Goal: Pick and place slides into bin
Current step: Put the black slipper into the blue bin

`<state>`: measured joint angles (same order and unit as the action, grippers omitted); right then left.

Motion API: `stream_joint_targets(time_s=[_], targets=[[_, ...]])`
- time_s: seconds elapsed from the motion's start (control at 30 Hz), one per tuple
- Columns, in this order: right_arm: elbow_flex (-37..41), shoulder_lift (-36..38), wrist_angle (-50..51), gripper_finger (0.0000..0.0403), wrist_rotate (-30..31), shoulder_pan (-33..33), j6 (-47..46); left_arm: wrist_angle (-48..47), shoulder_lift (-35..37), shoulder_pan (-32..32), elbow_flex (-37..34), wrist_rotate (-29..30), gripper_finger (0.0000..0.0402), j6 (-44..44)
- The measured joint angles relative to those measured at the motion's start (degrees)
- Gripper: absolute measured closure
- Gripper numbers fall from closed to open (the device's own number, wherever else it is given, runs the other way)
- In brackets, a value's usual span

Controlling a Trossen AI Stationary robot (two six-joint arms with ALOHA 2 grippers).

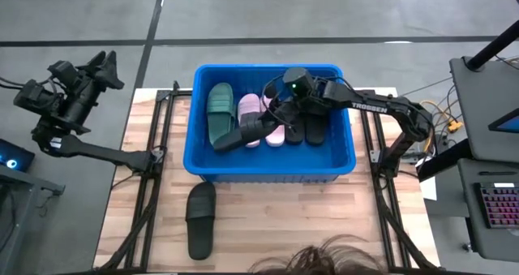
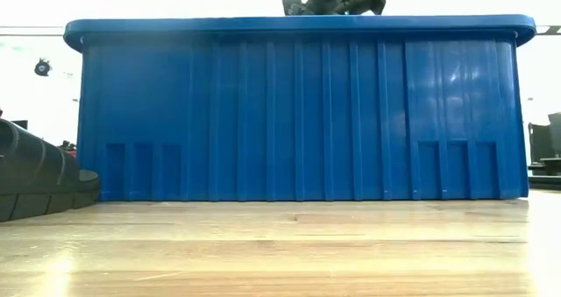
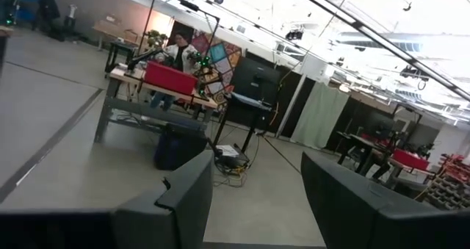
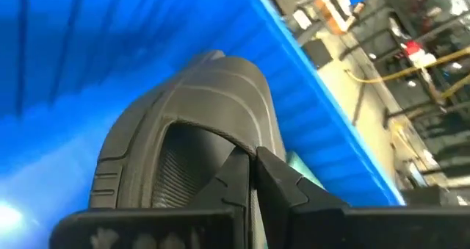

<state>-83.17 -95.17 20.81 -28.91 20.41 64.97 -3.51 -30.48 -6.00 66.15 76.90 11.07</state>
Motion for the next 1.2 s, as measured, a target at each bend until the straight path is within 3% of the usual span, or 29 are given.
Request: stream_joint_targets(time_s=[0.23, 0.43, 1.2], targets=[[0.46, -2.98, -0.44, 0.0395, 0.63, -2.67, 1.13, 0.0, 0.33, 0.0, 0.0, -0.03, 0.021, -0.12], [0.43, -5.86, -2.04, 0.0395, 6.03, -3.0, 2.5, -0.02, 0.35, 0.0, 0.0, -0.07, 0.021, -0.11], [-1.03, -11.87, -5.02, 0.0394, 6.77, -9.89, -0.03, -0.08, 1.16, -0.02, 0.0, -0.19, 0.021, -0.15]])
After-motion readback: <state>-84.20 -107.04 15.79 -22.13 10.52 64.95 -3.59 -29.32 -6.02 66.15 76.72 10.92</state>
